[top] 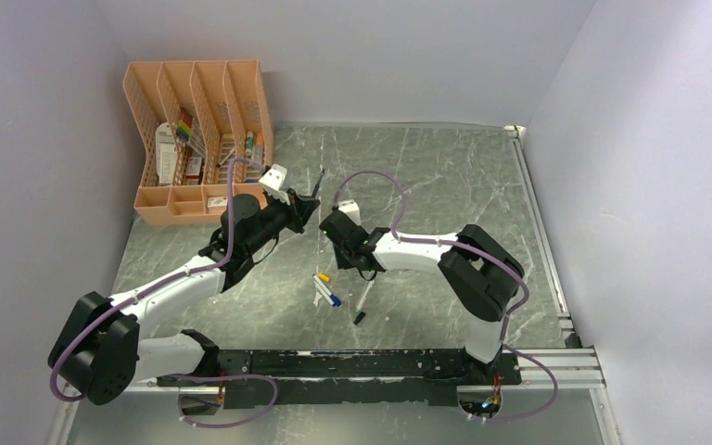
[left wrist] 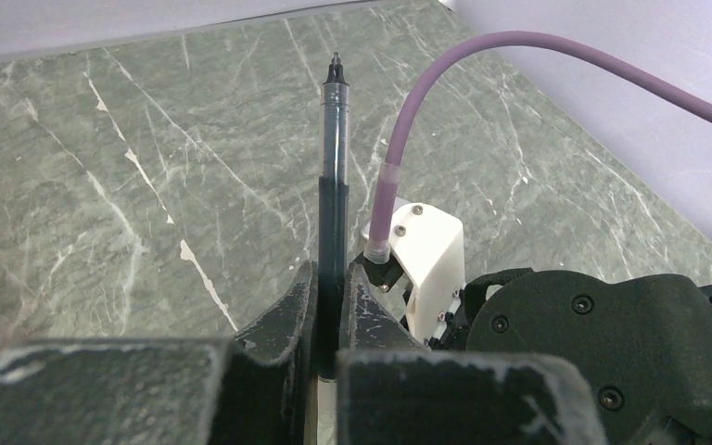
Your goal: Insert the pens into the pen caps
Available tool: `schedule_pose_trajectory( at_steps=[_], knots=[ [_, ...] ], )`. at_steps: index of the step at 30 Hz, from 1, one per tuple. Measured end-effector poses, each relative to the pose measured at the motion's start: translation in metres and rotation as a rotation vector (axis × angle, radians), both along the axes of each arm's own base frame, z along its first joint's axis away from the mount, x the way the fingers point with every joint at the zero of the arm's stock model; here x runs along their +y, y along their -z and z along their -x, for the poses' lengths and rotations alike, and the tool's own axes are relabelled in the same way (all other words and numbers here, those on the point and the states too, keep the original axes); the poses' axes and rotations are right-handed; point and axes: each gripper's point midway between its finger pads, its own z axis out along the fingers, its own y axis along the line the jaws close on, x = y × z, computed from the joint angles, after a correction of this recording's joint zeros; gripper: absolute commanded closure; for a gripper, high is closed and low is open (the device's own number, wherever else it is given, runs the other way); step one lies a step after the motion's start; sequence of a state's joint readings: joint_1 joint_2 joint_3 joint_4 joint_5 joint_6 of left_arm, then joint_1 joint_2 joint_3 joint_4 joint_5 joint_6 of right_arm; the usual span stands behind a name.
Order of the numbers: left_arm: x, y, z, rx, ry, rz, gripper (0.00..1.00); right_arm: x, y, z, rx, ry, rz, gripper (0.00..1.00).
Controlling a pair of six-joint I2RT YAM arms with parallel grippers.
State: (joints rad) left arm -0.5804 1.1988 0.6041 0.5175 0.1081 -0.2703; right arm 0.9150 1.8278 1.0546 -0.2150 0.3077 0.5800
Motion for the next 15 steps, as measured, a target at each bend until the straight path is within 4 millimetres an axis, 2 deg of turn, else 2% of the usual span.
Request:
schedule_pose_trajectory(
  at_steps=[9,15],
  knots=[
    [0.0007,0.0042,0.0009,0.012,0.000,-0.008,0.93,0.0019,0.0002,-0.0006,0.002,-0.006,-0.002,1.00],
    [0.0006,0.0050,0.0014,0.017,0.000,-0.006,0.93,-0.0037,-0.0029,0.0013,0.013,-0.007,-0.039,1.00]
  ],
)
